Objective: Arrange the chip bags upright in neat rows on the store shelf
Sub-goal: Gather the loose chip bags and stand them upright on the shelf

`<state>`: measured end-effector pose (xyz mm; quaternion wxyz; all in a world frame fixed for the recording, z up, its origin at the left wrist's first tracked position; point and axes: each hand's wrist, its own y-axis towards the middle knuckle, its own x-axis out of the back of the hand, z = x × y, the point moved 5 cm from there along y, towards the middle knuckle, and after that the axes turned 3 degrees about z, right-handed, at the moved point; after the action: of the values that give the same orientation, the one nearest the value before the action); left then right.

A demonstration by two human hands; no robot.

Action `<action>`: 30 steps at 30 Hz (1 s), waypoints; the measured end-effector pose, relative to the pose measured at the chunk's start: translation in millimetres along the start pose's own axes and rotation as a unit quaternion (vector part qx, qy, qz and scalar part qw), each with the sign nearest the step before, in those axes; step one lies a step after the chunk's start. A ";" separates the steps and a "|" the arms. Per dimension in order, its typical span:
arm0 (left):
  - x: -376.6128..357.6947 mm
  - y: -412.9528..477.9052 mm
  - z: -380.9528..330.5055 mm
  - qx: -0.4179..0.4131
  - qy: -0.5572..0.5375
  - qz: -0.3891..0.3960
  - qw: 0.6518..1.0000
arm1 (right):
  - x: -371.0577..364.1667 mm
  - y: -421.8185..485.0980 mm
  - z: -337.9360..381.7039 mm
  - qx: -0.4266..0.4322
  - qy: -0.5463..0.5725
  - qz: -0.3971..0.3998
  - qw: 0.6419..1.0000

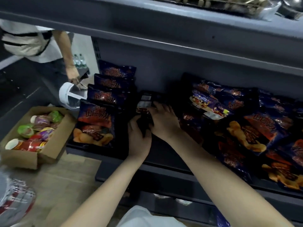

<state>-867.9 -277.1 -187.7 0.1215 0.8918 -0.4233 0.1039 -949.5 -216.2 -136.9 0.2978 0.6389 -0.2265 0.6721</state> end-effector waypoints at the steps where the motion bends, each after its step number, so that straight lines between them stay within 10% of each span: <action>1: 0.8 2.1 0.5 0.002 0.001 0.000 1.000 | -5.4 12.2 3.8 -0.007 -0.051 0.019 0.999; 11: -5.0 3.9 -1.2 -0.022 0.071 0.030 0.997 | -14.3 49.1 -7.5 -0.014 -0.143 0.012 0.990; 18: -2.2 3.4 -1.7 -0.032 0.082 0.024 0.996 | 46.6 60.0 -36.7 -0.061 0.181 0.004 0.982; 30: -0.2 2.6 -3.3 -0.039 0.097 0.032 0.994 | 89.9 119.9 -31.8 -0.062 0.057 0.094 0.992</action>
<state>-870.3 -277.5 -184.3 0.1932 0.8583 -0.4413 0.1769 -1055.8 -270.8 -41.0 0.2848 0.5555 -0.3095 0.7173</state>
